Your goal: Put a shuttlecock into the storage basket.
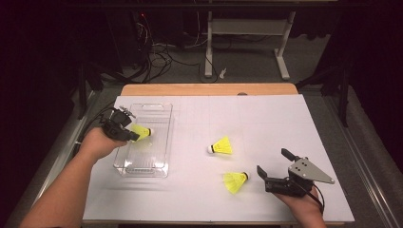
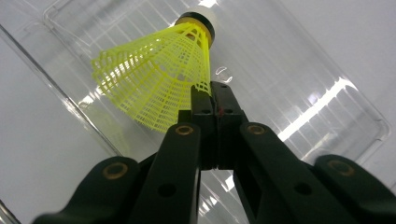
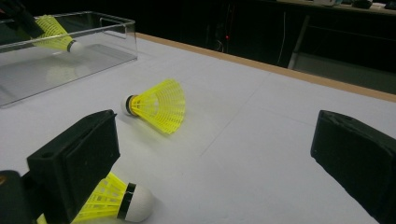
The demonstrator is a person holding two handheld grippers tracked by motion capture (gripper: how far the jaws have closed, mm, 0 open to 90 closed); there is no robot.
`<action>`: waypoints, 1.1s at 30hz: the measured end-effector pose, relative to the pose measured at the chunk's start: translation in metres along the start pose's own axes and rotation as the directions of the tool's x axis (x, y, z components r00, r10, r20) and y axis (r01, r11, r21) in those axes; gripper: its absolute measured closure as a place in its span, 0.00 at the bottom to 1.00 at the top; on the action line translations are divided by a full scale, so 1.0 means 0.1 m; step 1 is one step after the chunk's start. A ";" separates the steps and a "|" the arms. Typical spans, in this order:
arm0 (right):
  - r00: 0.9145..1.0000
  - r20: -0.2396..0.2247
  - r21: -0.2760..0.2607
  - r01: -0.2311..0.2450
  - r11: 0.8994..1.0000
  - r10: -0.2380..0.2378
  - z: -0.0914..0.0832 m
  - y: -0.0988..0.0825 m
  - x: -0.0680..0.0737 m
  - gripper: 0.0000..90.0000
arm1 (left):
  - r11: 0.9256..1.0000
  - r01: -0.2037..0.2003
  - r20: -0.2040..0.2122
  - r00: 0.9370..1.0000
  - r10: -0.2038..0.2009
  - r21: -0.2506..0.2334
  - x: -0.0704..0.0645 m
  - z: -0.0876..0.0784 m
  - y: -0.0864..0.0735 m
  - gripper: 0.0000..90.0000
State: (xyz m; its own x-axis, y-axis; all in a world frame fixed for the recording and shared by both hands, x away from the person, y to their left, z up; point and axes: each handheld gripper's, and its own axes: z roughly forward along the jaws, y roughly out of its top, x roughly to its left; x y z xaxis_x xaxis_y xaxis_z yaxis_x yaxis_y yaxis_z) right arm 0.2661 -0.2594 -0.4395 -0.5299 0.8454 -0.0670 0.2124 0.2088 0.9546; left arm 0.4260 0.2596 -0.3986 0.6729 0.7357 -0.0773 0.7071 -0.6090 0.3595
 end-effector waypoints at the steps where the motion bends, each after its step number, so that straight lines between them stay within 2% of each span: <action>1: 1.000 0.000 -0.001 0.000 1.000 0.000 0.00 0.00 0.00 0.02 | 1.000 0.006 0.002 1.000 -0.006 -0.001 0.01 0.01 0.01 0.99; 14: 1.000 0.000 -0.001 0.001 1.000 -0.001 0.00 0.00 0.00 0.02 | 1.000 0.021 0.001 1.000 -0.021 -0.002 0.05 0.01 0.01 0.99; 17: 1.000 0.000 -0.001 0.000 1.000 0.000 0.00 0.00 0.00 0.02 | 0.999 0.037 -0.001 0.999 -0.037 -0.012 0.06 0.00 0.01 0.99; 23: 1.000 0.001 -0.002 -0.001 1.000 0.001 0.00 0.00 0.00 0.02 | 0.999 0.036 0.002 0.999 -0.036 -0.011 0.06 0.00 0.02 0.98; 25: 1.000 0.001 -0.001 0.000 1.000 0.000 0.00 0.00 0.00 0.02 | 0.999 0.035 0.011 0.999 -0.035 -0.009 0.06 0.01 0.02 0.94; 26: 1.000 0.001 -0.001 0.000 1.000 0.000 0.00 0.00 0.00 0.02 | 0.999 0.030 0.015 0.999 -0.030 -0.011 0.06 0.01 0.02 0.87; 30: 1.000 0.001 -0.001 -0.001 1.000 0.001 0.00 0.00 0.00 0.02 | 1.000 0.023 0.019 1.000 -0.023 -0.020 0.05 0.00 0.02 0.72; 33: 1.000 0.001 -0.001 -0.002 1.000 0.002 0.00 0.00 0.00 0.02 | 0.999 0.027 0.019 0.999 -0.026 -0.026 0.04 -0.02 0.03 0.66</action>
State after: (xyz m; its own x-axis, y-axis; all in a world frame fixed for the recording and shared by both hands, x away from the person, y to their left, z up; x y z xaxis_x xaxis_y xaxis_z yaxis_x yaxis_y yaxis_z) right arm 0.2659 -0.2595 -0.4392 -0.5285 0.8464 -0.0657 0.2124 0.2068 0.9550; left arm 0.4299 0.2611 -0.3961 0.6582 0.7455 -0.1045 0.7188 -0.5812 0.3815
